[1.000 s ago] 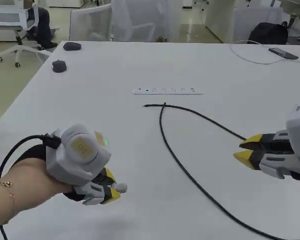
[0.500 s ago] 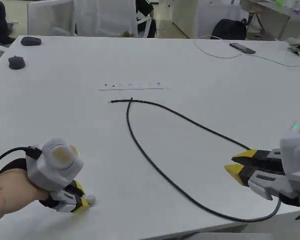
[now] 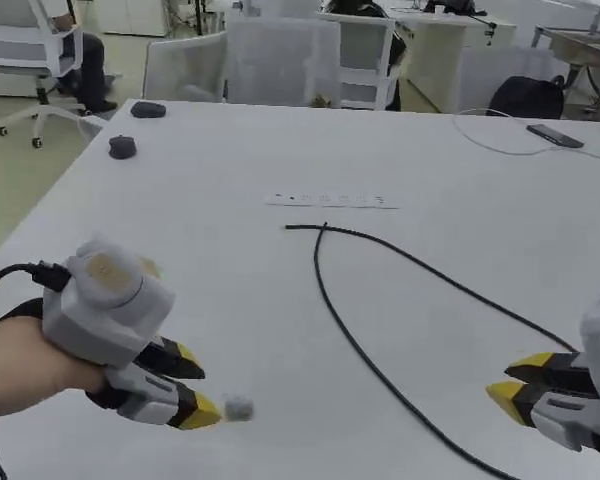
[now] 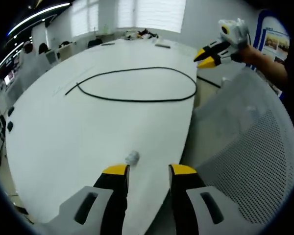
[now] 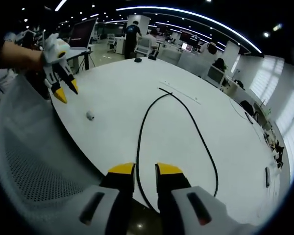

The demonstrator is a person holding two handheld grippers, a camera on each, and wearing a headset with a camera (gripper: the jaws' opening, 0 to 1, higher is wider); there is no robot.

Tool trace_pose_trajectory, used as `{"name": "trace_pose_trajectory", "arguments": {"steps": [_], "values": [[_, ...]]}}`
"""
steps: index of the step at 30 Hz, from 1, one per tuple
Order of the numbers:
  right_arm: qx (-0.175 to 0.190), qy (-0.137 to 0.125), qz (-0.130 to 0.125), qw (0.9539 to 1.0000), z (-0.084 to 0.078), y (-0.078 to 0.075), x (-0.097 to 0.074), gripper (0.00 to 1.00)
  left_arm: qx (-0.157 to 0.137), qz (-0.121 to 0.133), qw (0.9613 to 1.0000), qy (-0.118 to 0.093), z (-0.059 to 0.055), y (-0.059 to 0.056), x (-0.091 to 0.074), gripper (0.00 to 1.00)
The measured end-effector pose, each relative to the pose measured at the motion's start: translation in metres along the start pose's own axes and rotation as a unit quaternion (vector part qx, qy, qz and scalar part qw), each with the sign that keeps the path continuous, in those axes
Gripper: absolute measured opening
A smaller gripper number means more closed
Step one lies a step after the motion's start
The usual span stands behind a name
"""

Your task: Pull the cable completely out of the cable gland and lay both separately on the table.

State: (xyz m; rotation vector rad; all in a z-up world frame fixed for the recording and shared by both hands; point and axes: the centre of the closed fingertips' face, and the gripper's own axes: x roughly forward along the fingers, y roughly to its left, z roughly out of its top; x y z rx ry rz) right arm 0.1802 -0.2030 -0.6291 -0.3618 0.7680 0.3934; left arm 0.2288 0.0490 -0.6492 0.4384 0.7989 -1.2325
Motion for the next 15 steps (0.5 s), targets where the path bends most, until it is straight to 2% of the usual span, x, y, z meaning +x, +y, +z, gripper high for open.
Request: {"name": "trace_pose_trajectory", "arguments": {"steps": [1, 3, 5, 6, 8, 9, 11, 12, 13, 15], "values": [[-0.002, 0.005, 0.004, 1.0000, -0.001, 0.004, 0.003, 0.15, -0.005, 0.003, 1.0000, 0.000, 0.000, -0.006, -0.011, 0.35], [0.000, 0.010, 0.015, 0.9998, -0.003, 0.011, 0.005, 0.18, -0.014, 0.021, 0.9997, -0.004, -0.002, -0.008, -0.025, 0.36], [0.006, 0.013, 0.034, 0.9993, -0.003, 0.022, 0.005, 0.20, -0.028, 0.042, 0.9984, -0.028, -0.001, -0.009, -0.043, 0.36], [0.012, 0.013, 0.046, 0.9988, -0.002, 0.029, 0.004, 0.20, -0.047, 0.063, 0.9963, -0.034, -0.004, -0.006, -0.055, 0.33], [0.029, 0.015, 0.067, 0.9972, -0.002, 0.040, 0.002, 0.21, -0.058, 0.078, 0.9946, -0.038, -0.010, -0.004, -0.067, 0.23], [0.040, 0.016, 0.079, 0.9960, -0.002, 0.046, 0.001, 0.21, -0.065, 0.094, 0.9922, -0.050, -0.012, -0.001, -0.075, 0.20], [0.078, 0.007, 0.107, 0.9912, 0.001, 0.058, -0.001, 0.22, -0.093, 0.097, 0.9862, -0.096, -0.009, -0.002, -0.083, 0.22], [0.087, 0.008, 0.114, 0.9896, 0.001, 0.063, -0.002, 0.23, -0.111, 0.097, 0.9839, -0.101, -0.012, -0.004, -0.085, 0.24], [0.090, 0.012, 0.119, 0.9888, 0.000, 0.067, -0.004, 0.25, -0.128, 0.097, 0.9825, -0.095, -0.020, -0.005, -0.086, 0.26], [0.095, 0.017, 0.124, 0.9876, -0.002, 0.072, -0.008, 0.29, -0.123, 0.111, 0.9810, -0.101, -0.024, -0.002, -0.091, 0.28]]}}
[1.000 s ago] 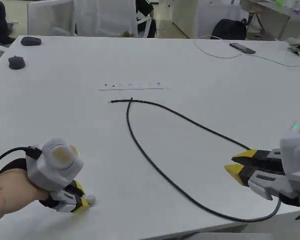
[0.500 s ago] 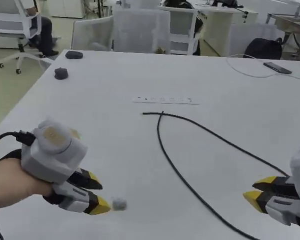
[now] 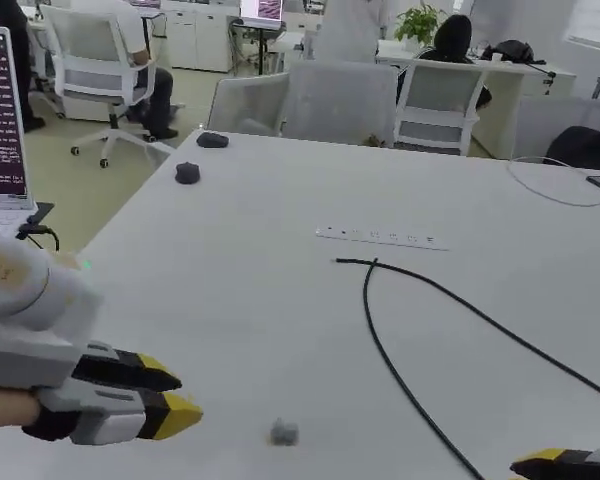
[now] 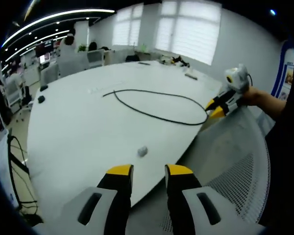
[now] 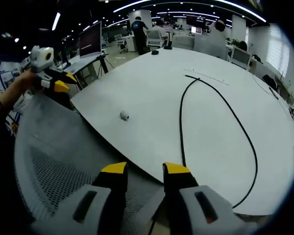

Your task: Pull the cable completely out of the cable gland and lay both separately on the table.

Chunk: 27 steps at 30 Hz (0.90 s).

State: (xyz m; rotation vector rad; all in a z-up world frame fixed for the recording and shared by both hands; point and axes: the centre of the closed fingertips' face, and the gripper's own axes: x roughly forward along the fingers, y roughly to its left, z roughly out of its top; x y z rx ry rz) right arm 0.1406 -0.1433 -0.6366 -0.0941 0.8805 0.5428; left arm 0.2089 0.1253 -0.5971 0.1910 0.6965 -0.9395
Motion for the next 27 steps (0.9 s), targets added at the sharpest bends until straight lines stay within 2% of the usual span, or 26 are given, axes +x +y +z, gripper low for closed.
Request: {"name": "trace_pose_trajectory", "arguments": {"steps": [2, 3, 5, 8, 9, 11, 12, 14, 16, 18, 21, 24, 27], "values": [[0.013, 0.000, 0.005, 0.9999, -0.001, 0.005, -0.003, 0.33, -0.029, 0.013, 0.9995, -0.003, -0.004, 0.004, -0.005, 0.33], [0.023, -0.001, 0.011, 0.9997, -0.001, 0.008, -0.004, 0.35, -0.040, 0.019, 0.9990, -0.004, -0.007, 0.005, -0.007, 0.39], [0.036, -0.010, 0.022, 0.9991, 0.002, 0.015, -0.007, 0.36, -0.046, 0.041, 0.9980, -0.013, -0.009, 0.010, -0.012, 0.47], [0.046, -0.012, 0.024, 0.9986, 0.004, 0.020, -0.008, 0.38, -0.065, 0.035, 0.9972, 0.010, -0.023, 0.005, -0.014, 0.58], [0.049, -0.013, 0.023, 0.9985, 0.005, 0.020, -0.008, 0.39, -0.061, 0.038, 0.9974, 0.009, -0.025, 0.005, -0.014, 0.61], [0.055, -0.013, 0.021, 0.9982, 0.005, 0.021, -0.007, 0.43, -0.073, 0.052, 0.9959, -0.008, -0.027, 0.010, -0.015, 0.62], [0.058, -0.011, 0.021, 0.9981, 0.004, 0.022, -0.004, 0.44, -0.100, 0.044, 0.9938, -0.016, -0.029, 0.009, -0.012, 0.62], [0.065, -0.004, 0.022, 0.9976, 0.000, 0.024, 0.000, 0.46, -0.122, 0.040, 0.9915, -0.018, -0.032, 0.010, -0.010, 0.62], [0.076, -0.005, 0.023, 0.9968, 0.000, 0.024, 0.001, 0.48, -0.116, 0.054, 0.9917, -0.013, -0.039, 0.015, -0.008, 0.65], [0.085, -0.002, 0.020, 0.9962, -0.001, 0.021, 0.003, 0.50, -0.116, 0.059, 0.9915, -0.004, -0.046, 0.016, -0.006, 0.68], [0.110, -0.003, 0.019, 0.9938, -0.004, 0.018, 0.007, 0.53, -0.135, 0.059, 0.9890, 0.005, -0.055, 0.014, -0.002, 0.68], [0.113, 0.000, 0.023, 0.9933, -0.004, 0.020, 0.011, 0.52, -0.139, 0.055, 0.9887, -0.002, -0.054, 0.009, 0.003, 0.67], [0.095, 0.009, 0.020, 0.9952, -0.006, 0.021, 0.014, 0.54, -0.136, 0.048, 0.9895, 0.000, -0.053, 0.002, 0.007, 0.68]]}}
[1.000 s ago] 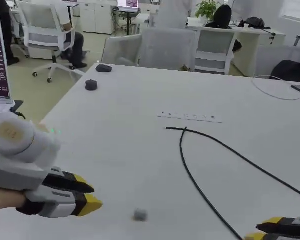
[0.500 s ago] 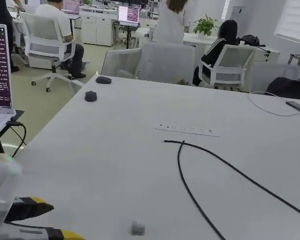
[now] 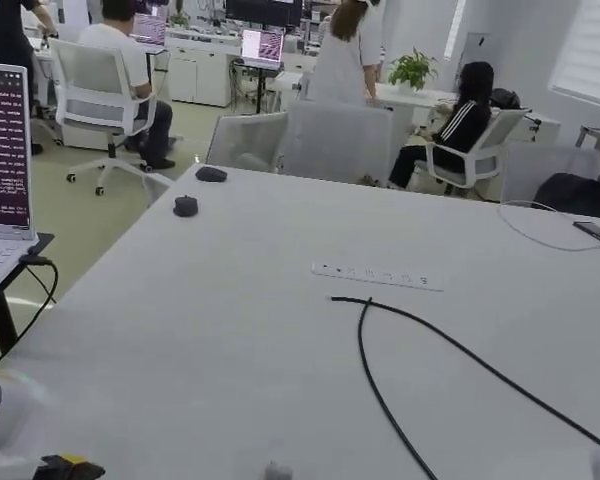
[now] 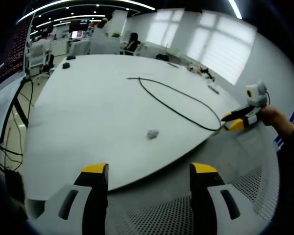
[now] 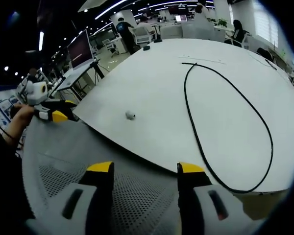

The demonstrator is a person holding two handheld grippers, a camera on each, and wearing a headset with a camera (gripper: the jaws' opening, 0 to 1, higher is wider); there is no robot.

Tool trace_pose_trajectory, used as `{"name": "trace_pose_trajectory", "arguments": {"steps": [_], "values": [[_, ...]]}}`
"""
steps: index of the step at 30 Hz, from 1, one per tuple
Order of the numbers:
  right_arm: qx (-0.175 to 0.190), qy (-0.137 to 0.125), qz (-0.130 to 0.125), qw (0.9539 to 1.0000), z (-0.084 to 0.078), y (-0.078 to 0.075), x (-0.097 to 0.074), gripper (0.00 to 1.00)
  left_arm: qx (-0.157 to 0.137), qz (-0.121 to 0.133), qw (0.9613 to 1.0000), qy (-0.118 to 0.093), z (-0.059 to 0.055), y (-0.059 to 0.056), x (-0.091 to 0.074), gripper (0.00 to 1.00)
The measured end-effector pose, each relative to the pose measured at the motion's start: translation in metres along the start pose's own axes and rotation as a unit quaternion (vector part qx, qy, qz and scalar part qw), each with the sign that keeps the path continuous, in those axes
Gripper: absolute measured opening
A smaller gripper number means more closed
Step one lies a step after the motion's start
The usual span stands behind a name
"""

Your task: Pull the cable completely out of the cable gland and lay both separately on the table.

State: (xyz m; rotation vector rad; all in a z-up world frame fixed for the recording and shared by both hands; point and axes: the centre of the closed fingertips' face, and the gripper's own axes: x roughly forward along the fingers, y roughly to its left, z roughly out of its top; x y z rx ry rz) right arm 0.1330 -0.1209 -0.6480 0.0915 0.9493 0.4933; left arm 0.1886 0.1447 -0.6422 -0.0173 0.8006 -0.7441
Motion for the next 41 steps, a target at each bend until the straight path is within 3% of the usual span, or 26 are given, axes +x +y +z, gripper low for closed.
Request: {"name": "trace_pose_trajectory", "arguments": {"steps": [12, 15, 41], "values": [[0.022, -0.016, 0.002, 0.9996, 0.0012, -0.0020, 0.0015, 0.53, 0.004, 0.015, 0.9999, 0.001, -0.0016, 0.0055, -0.0008, 0.71], [0.024, -0.019, 0.003, 0.9995, 0.0018, -0.0018, 0.0013, 0.54, 0.003, 0.025, 0.9997, 0.001, -0.0028, 0.0085, -0.0005, 0.76], [0.039, -0.021, 0.006, 0.9990, 0.0010, -0.0020, 0.0012, 0.54, 0.006, 0.019, 0.9998, 0.004, -0.0046, 0.0060, 0.0002, 0.76]]}}
